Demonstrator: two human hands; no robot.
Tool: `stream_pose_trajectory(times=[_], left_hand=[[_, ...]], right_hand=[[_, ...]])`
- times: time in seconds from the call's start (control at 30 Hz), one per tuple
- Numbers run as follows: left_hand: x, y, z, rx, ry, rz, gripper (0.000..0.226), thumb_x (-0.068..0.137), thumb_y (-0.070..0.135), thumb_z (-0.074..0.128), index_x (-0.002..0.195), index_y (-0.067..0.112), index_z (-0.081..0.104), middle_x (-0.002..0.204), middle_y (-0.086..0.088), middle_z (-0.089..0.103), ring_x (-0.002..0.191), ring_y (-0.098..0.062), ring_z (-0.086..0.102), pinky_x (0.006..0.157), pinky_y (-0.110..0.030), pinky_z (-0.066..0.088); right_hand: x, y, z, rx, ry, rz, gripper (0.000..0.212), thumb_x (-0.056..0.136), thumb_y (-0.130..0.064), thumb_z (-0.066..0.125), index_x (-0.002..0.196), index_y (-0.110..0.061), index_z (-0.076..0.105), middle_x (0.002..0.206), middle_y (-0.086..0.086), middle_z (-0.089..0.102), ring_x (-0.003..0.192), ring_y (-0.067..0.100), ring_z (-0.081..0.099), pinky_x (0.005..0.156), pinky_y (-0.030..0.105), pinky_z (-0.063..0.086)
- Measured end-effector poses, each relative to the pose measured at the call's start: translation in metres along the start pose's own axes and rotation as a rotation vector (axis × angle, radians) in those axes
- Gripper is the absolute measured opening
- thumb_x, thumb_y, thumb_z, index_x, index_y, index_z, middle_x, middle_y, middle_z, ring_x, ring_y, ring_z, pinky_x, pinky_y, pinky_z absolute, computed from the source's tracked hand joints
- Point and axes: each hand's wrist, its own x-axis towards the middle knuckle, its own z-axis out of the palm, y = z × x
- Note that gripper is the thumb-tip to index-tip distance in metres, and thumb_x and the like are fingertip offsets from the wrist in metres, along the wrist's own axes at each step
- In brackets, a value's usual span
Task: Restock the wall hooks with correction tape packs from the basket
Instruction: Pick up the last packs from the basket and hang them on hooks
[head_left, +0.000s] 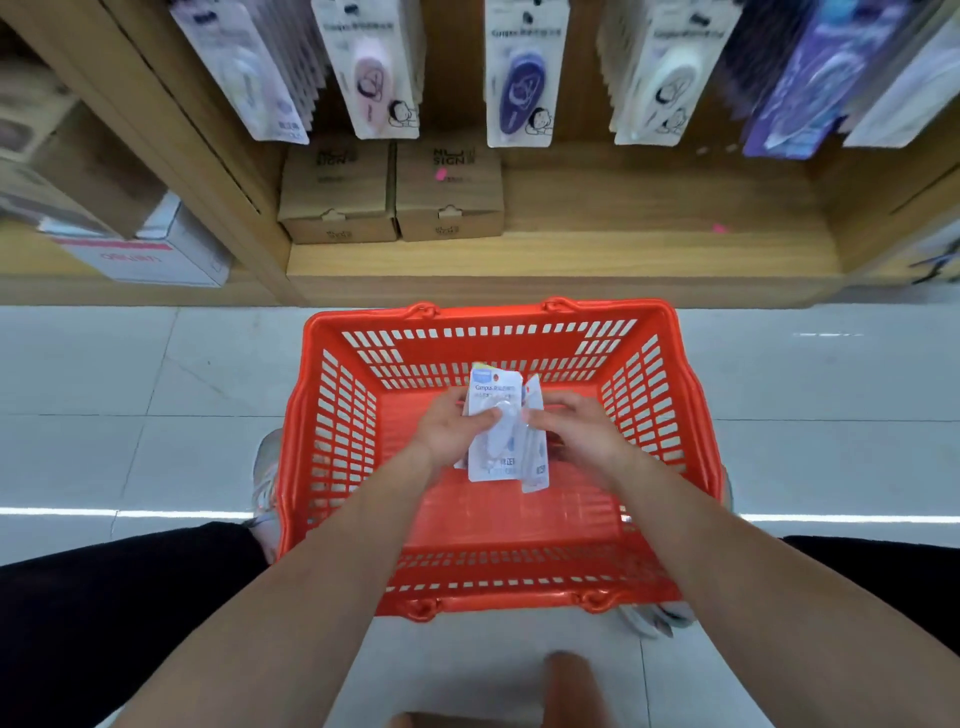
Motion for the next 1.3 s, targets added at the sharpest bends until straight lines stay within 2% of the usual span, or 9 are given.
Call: stream_pose_trajectory(times=[0.17,0.3,0.53,0.7,0.77,0.83,0.9,1.1,1.3], left_hand=[[-0.033,0.043,-0.013,-0.012,0.064,0.111,0.026,0.091,0.015,0.077,0.115,0.009,0.066,0.113,-0.011,0.075,0.104,-0.028,0.073,0.096,-0.050,0.057],[-0.063,0.091,-0.023,-0.008,0.084,0.222,0.031,0.092,0.013,0.075,0.119,0.002,0.067,0.112,-0.015,0.076,0.102,-0.032,0.074,0.088,-0.046,0.059],[-0.126,0.194,-0.034,0.066,0.064,0.443,0.020,0.094,0.019,0.073,0.113,0.014,0.071,0.105,-0.003,0.079,0.082,-0.012,0.077,0.063,-0.026,0.059],[-0.160,0.251,-0.038,0.146,0.033,0.567,0.023,0.096,0.025,0.072,0.117,0.017,0.072,0.107,0.003,0.079,0.093,-0.017,0.077,0.085,-0.045,0.062],[-0.168,0.269,-0.037,0.155,0.040,0.599,0.024,0.096,0.028,0.071,0.118,0.018,0.070,0.107,0.004,0.079,0.087,-0.014,0.078,0.076,-0.043,0.064],[-0.172,0.284,-0.035,0.130,0.052,0.632,0.025,0.096,0.028,0.071,0.119,0.018,0.068,0.108,0.002,0.078,0.079,-0.008,0.077,0.065,-0.032,0.063],[-0.170,0.297,-0.035,0.097,0.079,0.669,0.029,0.095,0.029,0.073,0.121,0.020,0.067,0.110,0.006,0.078,0.090,-0.010,0.077,0.072,-0.033,0.062],[-0.156,0.324,-0.056,-0.140,0.136,0.739,0.023,0.097,0.029,0.069,0.120,0.025,0.068,0.109,0.012,0.078,0.096,-0.014,0.076,0.088,-0.053,0.060],[-0.139,0.348,-0.082,-0.201,0.148,0.808,0.030,0.095,0.030,0.072,0.124,0.026,0.065,0.113,0.013,0.077,0.104,-0.011,0.074,0.093,-0.051,0.059]], right_hand=[[-0.035,-0.046,0.005,-0.101,-0.024,-0.171,0.046,0.076,0.011,0.082,0.113,-0.012,0.067,0.101,0.004,0.074,0.095,0.017,0.071,0.077,0.028,0.061],[-0.064,-0.085,-0.006,-0.064,0.023,-0.283,0.032,0.080,0.014,0.075,0.097,-0.013,0.072,0.095,0.008,0.077,0.085,0.020,0.075,0.075,0.033,0.062],[-0.117,-0.163,-0.028,0.064,0.130,-0.466,0.013,0.094,-0.021,0.071,0.106,-0.023,0.076,0.102,0.006,0.079,0.098,0.030,0.075,0.090,0.048,0.057],[-0.155,-0.213,-0.032,0.092,0.170,-0.591,0.013,0.105,-0.032,0.057,0.109,-0.027,0.068,0.103,0.005,0.076,0.083,0.023,0.074,0.065,0.039,0.058],[-0.170,-0.230,-0.033,0.085,0.152,-0.617,0.011,0.104,-0.031,0.060,0.110,-0.026,0.067,0.099,0.001,0.076,0.077,0.019,0.075,0.059,0.037,0.059],[-0.178,-0.245,-0.033,0.061,0.111,-0.658,0.016,0.099,-0.025,0.068,0.115,-0.026,0.068,0.106,-0.002,0.078,0.092,0.020,0.077,0.077,0.046,0.062],[-0.182,-0.262,-0.032,0.053,0.093,-0.706,0.026,0.095,-0.016,0.072,0.119,-0.024,0.068,0.112,-0.002,0.078,0.102,0.020,0.075,0.089,0.048,0.060],[-0.163,-0.343,-0.028,0.083,0.291,-0.899,0.022,0.099,-0.022,0.068,0.121,-0.021,0.069,0.110,-0.006,0.078,0.099,0.012,0.075,0.089,0.042,0.062],[-0.129,-0.412,-0.025,0.039,0.397,-1.004,0.017,0.103,-0.031,0.059,0.115,-0.023,0.069,0.112,-0.002,0.076,0.103,0.018,0.073,0.092,0.051,0.060]])
